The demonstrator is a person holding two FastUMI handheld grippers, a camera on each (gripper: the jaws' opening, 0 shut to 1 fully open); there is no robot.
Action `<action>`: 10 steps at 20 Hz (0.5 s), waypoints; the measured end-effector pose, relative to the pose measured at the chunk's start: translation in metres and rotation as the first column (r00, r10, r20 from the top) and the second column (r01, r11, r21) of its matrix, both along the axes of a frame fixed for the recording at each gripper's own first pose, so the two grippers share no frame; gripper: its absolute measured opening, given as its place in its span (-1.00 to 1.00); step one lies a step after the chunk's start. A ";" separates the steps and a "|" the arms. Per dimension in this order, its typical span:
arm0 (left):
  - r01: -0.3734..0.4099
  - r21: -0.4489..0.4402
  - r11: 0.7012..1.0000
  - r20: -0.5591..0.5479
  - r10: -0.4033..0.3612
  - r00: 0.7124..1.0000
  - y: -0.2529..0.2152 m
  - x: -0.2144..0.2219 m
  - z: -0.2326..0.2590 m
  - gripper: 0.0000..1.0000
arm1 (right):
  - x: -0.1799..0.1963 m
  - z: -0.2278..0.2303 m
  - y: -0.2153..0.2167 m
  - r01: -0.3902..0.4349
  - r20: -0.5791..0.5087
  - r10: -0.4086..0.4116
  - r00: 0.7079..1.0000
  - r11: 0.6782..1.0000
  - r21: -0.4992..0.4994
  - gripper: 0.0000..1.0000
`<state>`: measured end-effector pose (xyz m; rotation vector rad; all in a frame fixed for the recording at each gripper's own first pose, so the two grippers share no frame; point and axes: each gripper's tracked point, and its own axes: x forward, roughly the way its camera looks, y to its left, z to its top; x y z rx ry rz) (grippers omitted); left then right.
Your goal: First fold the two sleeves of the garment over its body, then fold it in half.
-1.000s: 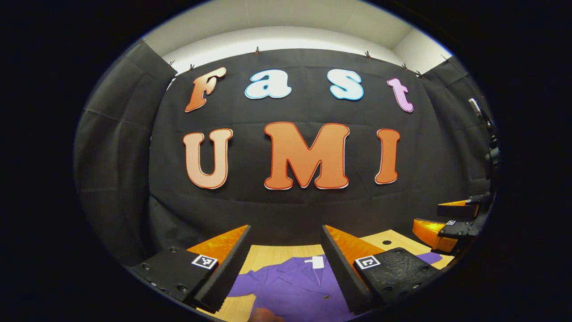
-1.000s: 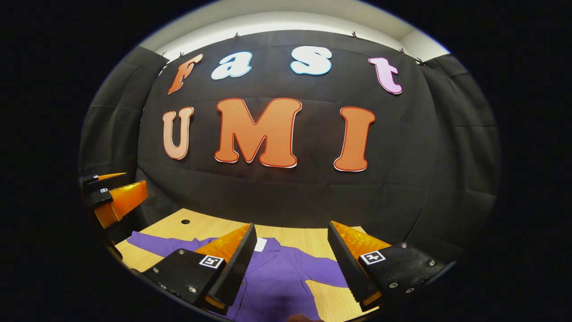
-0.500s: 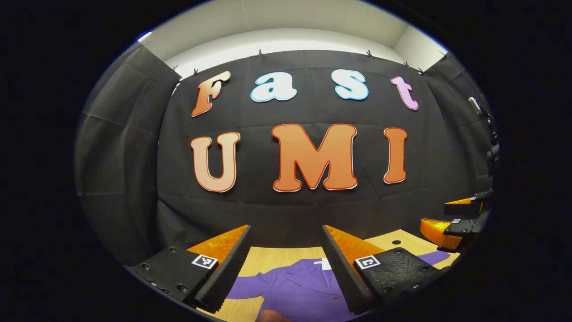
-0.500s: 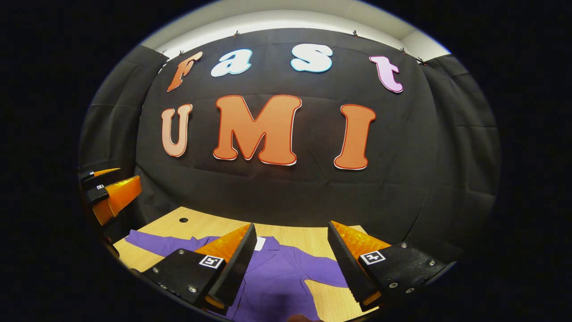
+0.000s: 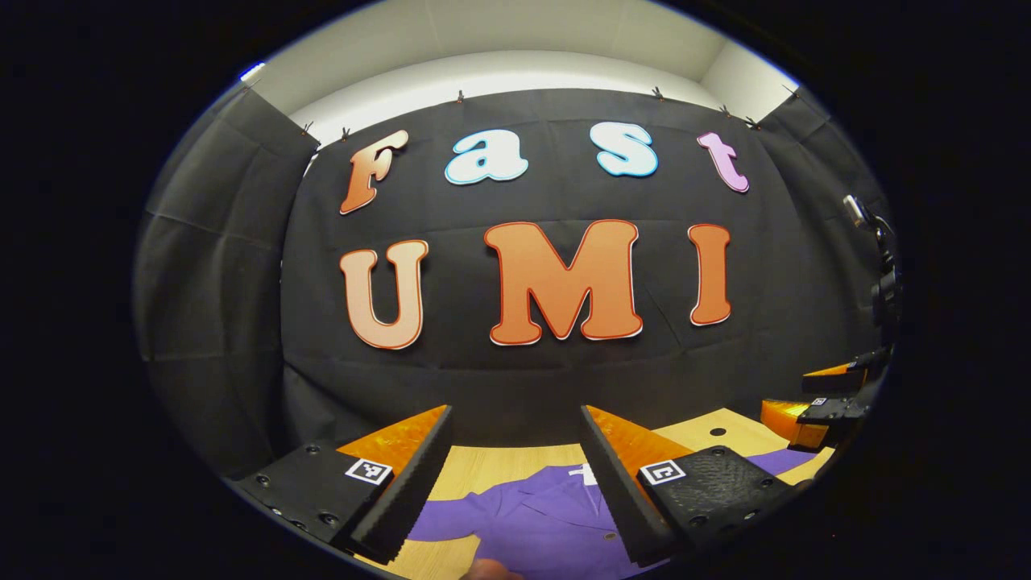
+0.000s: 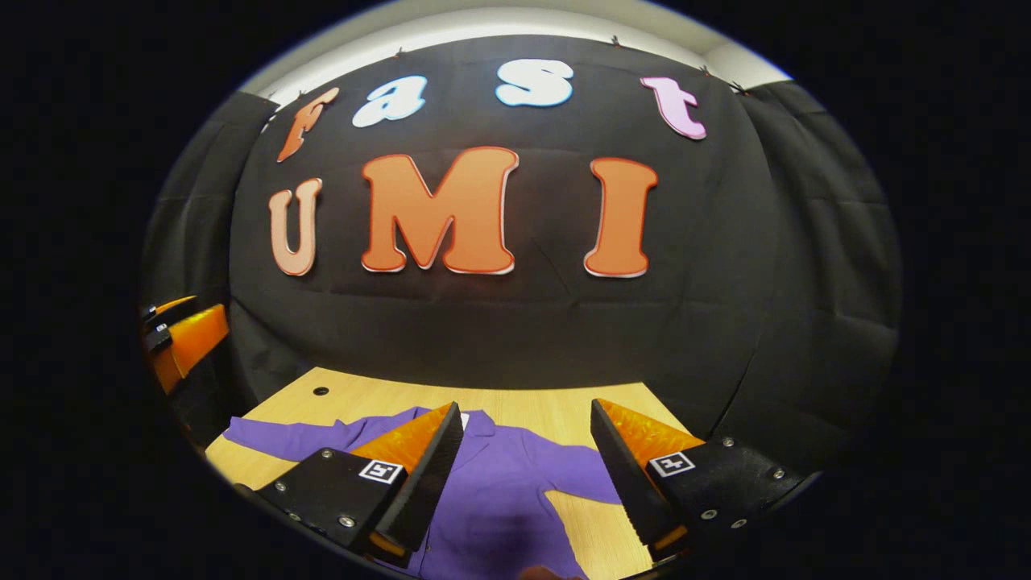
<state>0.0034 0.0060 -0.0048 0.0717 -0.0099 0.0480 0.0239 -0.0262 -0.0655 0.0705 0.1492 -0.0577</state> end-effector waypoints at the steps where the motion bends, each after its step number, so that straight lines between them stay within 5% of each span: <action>1: -0.003 0.002 1.000 0.004 0.003 1.000 0.000 0.001 0.002 0.92 | 0.003 -0.008 -0.008 0.021 -0.023 -0.020 1.000 1.000 0.016 0.89; 7: -0.011 0.012 1.000 -0.007 0.011 1.000 0.000 -0.001 -0.003 0.91 | 0.010 -0.074 -0.079 0.187 -0.227 -0.153 0.962 0.973 0.138 0.92; 10: -0.028 0.011 1.000 -0.020 0.028 0.999 0.003 -0.001 -0.008 0.89 | 0.011 -0.100 -0.121 0.267 -0.279 -0.227 0.933 0.956 0.117 0.91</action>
